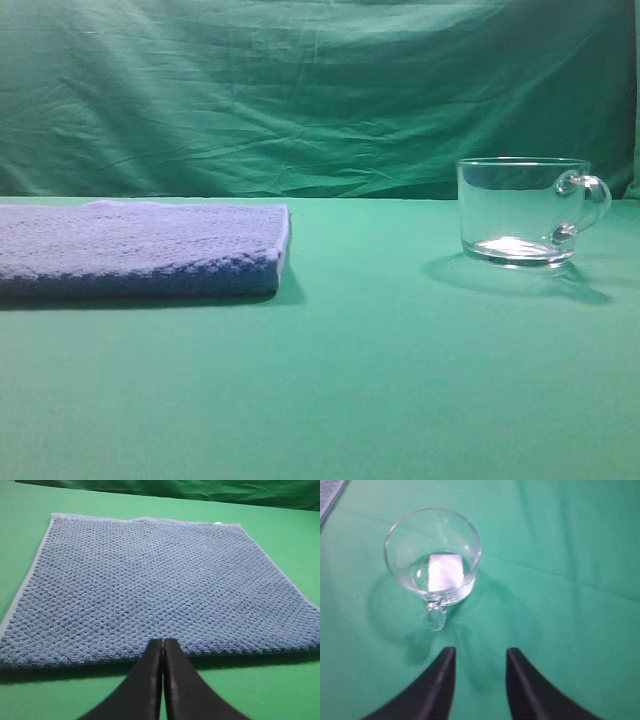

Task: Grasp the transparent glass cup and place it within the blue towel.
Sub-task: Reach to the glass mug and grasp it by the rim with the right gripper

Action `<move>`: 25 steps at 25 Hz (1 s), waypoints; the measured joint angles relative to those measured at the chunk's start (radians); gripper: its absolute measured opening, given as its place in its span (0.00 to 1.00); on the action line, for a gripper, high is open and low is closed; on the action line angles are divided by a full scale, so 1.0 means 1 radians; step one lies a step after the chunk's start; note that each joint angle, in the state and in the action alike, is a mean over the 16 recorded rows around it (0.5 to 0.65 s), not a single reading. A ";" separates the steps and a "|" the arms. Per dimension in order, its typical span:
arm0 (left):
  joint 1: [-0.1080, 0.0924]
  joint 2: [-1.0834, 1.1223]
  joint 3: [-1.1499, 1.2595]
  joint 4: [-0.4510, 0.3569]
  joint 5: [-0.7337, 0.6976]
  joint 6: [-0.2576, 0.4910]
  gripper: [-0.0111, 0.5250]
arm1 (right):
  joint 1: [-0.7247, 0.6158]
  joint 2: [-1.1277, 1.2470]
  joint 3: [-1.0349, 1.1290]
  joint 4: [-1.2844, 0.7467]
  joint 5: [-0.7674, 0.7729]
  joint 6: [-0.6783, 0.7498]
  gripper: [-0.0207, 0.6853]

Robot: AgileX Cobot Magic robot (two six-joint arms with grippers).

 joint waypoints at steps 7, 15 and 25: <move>0.000 0.000 0.000 0.000 0.000 0.000 0.02 | 0.040 0.174 -0.036 0.016 -0.078 -0.005 0.90; 0.000 0.000 0.000 0.000 0.000 0.000 0.02 | 0.060 0.314 -0.084 0.021 -0.153 -0.010 0.54; 0.000 0.000 0.000 0.000 0.000 0.000 0.02 | 0.085 0.361 -0.211 0.017 -0.101 -0.013 0.18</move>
